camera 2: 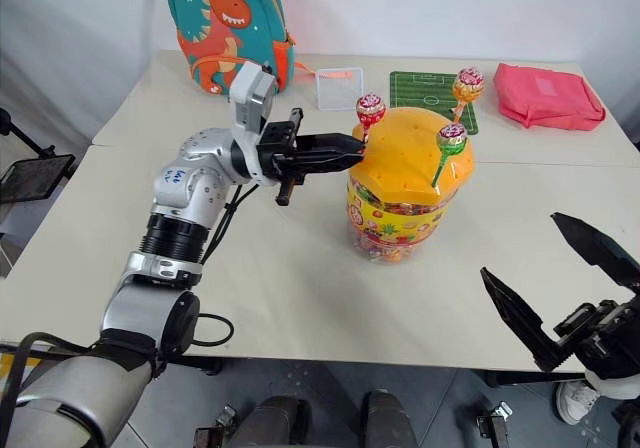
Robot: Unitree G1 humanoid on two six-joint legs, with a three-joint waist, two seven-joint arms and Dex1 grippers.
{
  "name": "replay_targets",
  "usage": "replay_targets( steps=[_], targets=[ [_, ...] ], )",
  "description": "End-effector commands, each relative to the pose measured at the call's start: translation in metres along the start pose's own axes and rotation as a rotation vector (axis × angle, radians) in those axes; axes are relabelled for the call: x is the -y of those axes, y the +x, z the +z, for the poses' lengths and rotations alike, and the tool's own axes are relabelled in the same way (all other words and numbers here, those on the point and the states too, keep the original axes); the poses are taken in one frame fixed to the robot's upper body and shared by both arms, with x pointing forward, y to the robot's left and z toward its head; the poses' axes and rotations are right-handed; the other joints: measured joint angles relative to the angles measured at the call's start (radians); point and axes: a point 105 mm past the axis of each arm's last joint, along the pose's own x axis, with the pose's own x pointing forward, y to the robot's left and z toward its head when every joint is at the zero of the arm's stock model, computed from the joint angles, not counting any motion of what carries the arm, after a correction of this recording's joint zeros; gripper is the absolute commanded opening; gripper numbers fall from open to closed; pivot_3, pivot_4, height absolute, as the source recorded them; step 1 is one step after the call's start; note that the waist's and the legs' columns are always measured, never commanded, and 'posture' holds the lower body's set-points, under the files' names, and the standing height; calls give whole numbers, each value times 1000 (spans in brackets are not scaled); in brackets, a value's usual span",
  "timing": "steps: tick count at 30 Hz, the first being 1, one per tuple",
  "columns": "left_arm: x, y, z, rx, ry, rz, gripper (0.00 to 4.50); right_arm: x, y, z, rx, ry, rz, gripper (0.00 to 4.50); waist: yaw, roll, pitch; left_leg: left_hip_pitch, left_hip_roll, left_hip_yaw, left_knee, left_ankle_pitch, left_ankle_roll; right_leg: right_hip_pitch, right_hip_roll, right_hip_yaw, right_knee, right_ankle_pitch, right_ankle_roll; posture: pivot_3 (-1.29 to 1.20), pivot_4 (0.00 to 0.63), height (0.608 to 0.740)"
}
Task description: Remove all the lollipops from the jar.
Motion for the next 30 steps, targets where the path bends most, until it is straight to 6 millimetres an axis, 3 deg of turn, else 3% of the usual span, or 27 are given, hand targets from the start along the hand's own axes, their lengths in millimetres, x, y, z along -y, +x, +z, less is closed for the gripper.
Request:
replay_targets(
  steps=[1, 2, 5, 13, 16, 22, 26, 30],
  targets=[
    [3, -1, 22, 50, 64, -17, 2213, -4, 1, 8, 31, -24, 5, 4500, 1, 0, 0, 0, 0, 0, 0, 0, 0, 0, 0, 0, 0, 0, 0, 0, 150, 740],
    [-1, -4, 24, 47, 77, 10, 2497, -4, 1, 8, 30, -23, 7, 4500, 2, 0, 0, 0, 0, 0, 0, 0, 0, 0, 0, 0, 0, 0, 0, 0, 150, 740],
    [-14, -1, 20, 17, 97, 78, 2497, -4, 1, 7, 27, -21, 5, 4500, 4, 0, 0, 0, 0, 0, 1, 0, 0, 0, 0, 0, 0, 0, 0, 0, 150, 740],
    [-1, 28, 15, 35, 83, -58, 2497, -5, 3, 11, 47, -14, 32, 4500, 1, 0, 0, 0, -1, 0, 1, 0, 0, 0, 0, 0, 0, 0, 0, 0, 150, 740],
    [-1, 26, 16, 41, 77, -55, 1902, -8, 3, 13, 45, -8, 42, 4500, -2, 0, 0, 0, 0, 0, 0, 0, 0, 0, 0, 0, 1, 0, 0, 0, 150, 740],
    [-5, 23, 18, 42, 77, -36, 71, -9, 2, 14, 46, -8, 38, 4500, 0, 0, 0, 0, 0, 0, 1, 0, 0, 0, 0, 0, 1, 0, 0, 0, 150, 740],
    [-10, 30, 32, 94, 58, -22, 31, -9, 3, 15, 59, -24, 34, 4500, 3, 0, 0, 0, 0, 0, 1, 0, 0, 0, 0, 0, 1, 0, 0, 0, 150, 740],
    [-9, 34, 72, 262, -77, -77, 31, -9, 5, 18, 76, -22, 31, 4500, 2, 0, 0, -2, -1, 0, 4, 0, 1, 0, 0, 0, 1, 0, 0, 0, 150, 740]
  ],
)
